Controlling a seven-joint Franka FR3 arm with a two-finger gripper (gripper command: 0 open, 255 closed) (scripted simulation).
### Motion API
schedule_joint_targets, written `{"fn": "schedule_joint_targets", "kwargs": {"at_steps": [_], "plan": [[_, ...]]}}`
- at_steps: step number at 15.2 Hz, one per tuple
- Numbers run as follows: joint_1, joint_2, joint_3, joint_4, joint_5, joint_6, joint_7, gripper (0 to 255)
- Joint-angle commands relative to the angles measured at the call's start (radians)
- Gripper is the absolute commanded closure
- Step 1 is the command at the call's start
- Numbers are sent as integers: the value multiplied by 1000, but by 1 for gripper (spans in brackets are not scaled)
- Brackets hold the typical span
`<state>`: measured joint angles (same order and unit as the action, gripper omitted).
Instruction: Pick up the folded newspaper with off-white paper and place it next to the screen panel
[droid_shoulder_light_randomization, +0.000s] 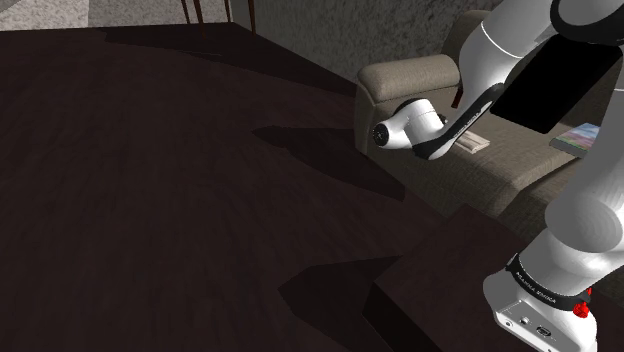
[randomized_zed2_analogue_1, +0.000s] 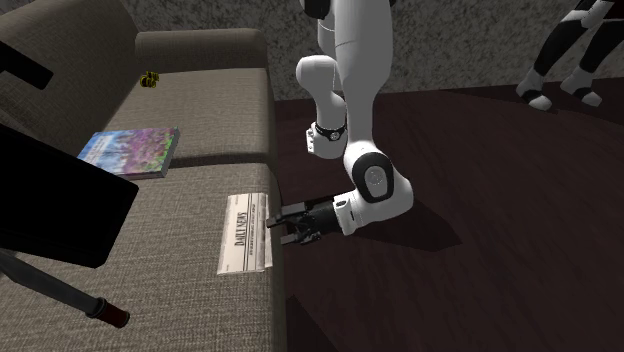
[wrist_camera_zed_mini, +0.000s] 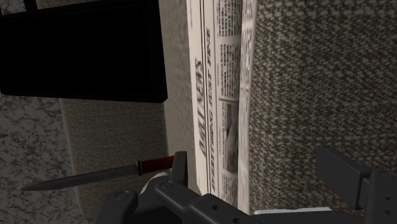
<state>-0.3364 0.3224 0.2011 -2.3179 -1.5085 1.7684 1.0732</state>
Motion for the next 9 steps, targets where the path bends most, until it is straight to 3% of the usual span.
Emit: {"fn": "schedule_joint_targets", "kwargs": {"at_steps": [1, 3, 4, 9], "plan": [[0, 0, 0, 0, 0, 0, 0, 0], [0, 0, 0, 0, 0, 0, 0, 0], [0, 0, 0, 0, 0, 0, 0, 255], [0, 0, 0, 0, 0, 0, 0, 255]]}}
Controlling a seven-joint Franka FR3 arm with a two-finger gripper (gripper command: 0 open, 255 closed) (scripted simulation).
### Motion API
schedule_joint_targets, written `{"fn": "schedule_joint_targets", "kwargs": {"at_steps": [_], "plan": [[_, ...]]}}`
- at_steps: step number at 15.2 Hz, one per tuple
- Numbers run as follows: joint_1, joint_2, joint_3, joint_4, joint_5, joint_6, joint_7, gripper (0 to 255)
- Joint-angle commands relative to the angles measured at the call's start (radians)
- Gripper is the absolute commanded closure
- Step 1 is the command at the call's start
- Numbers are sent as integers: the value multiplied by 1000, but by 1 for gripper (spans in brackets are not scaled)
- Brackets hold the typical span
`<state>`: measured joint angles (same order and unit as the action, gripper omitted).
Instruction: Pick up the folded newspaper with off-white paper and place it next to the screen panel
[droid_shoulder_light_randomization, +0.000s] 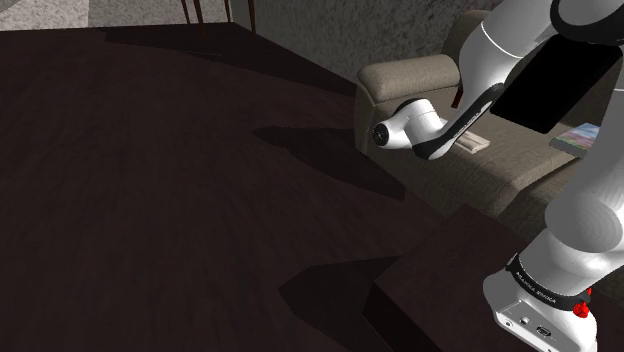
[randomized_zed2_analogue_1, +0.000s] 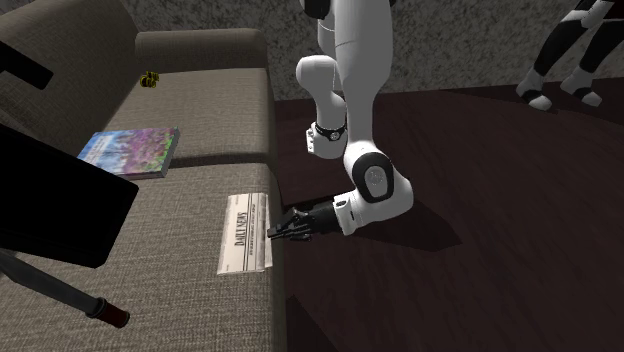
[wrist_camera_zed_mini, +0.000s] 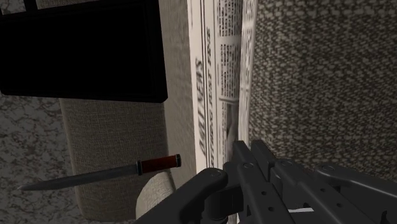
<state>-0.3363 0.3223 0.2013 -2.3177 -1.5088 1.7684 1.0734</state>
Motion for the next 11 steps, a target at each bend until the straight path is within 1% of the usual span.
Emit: {"fn": "schedule_joint_targets", "kwargs": {"at_steps": [1, 4, 11], "plan": [[0, 0, 0, 0, 0, 0, 0, 255], [0, 0, 0, 0, 0, 0, 0, 255], [-6, -91, 7, -20, 28, 6, -72, 255]]}}
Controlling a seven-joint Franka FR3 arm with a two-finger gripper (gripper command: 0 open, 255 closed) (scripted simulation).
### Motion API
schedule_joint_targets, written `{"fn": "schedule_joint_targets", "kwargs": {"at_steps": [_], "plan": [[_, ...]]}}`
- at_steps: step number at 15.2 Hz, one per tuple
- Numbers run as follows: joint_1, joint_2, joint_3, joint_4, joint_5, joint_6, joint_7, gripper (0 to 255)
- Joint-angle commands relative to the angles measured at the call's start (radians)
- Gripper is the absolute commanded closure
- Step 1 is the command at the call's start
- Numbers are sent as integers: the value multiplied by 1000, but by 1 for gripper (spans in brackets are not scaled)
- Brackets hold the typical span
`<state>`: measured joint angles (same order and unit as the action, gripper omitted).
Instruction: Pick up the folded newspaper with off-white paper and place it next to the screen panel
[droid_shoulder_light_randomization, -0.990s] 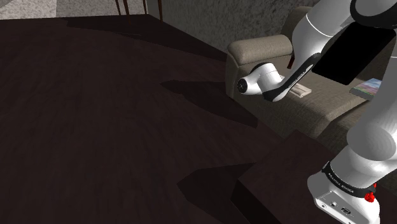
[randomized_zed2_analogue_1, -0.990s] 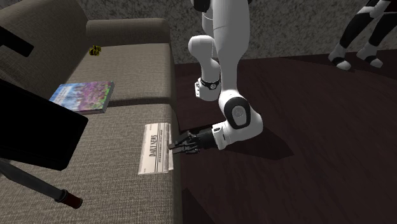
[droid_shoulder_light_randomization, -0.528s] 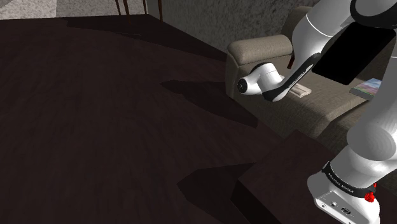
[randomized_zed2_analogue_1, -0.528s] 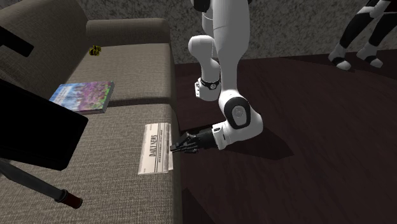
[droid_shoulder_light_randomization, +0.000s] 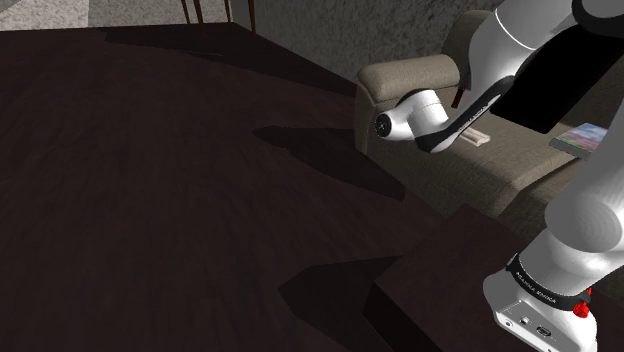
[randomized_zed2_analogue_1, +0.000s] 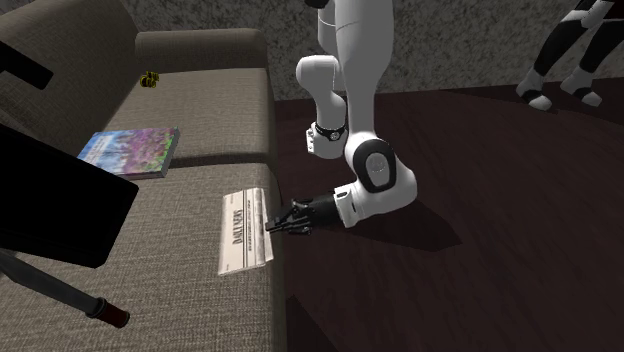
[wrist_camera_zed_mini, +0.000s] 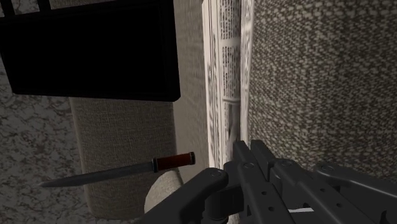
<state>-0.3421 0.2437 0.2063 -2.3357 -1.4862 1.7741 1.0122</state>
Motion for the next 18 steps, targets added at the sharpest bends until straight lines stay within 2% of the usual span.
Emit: {"fn": "schedule_joint_targets", "kwargs": {"at_steps": [1, 18], "plan": [[-1, -26, 2, -4, 9, 1, -22, 255], [-7, -222, 9, -12, 78, 5, -212, 255]]}}
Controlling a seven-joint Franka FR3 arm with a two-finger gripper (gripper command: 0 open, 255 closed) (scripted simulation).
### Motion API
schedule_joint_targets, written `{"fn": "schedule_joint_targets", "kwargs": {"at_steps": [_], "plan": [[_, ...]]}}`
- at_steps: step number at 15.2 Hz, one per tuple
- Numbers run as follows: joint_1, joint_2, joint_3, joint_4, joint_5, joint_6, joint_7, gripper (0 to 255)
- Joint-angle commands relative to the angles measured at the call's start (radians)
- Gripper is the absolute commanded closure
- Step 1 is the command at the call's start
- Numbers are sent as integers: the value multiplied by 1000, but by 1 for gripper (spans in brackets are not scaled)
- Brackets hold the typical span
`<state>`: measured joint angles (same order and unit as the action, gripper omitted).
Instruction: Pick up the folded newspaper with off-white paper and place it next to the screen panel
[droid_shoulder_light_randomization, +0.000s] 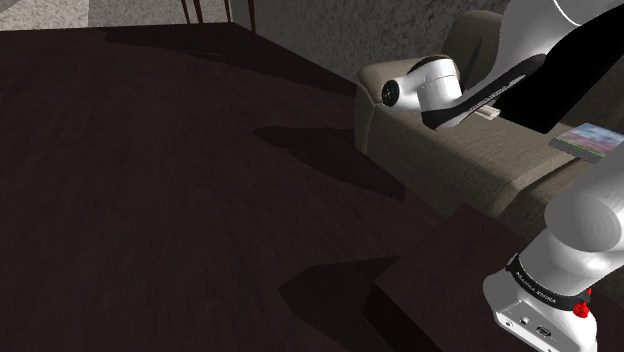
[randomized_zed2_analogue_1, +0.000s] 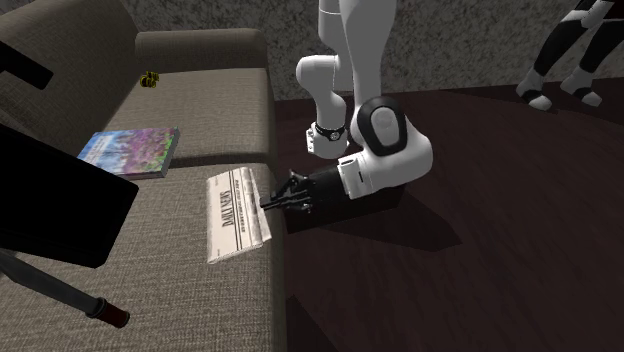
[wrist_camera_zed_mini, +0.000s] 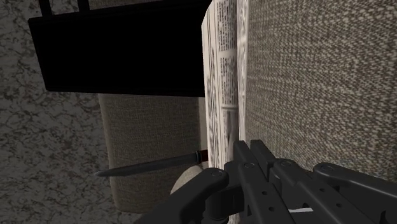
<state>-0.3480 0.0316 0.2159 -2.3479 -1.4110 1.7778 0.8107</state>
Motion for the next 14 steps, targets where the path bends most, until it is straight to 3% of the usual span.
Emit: {"fn": "schedule_joint_targets", "kwargs": {"at_steps": [1, 14], "plan": [[-1, -20, -1, 1, 6, 1, -23, 255], [-1, -137, -3, 35, 54, -9, -175, 255]]}}
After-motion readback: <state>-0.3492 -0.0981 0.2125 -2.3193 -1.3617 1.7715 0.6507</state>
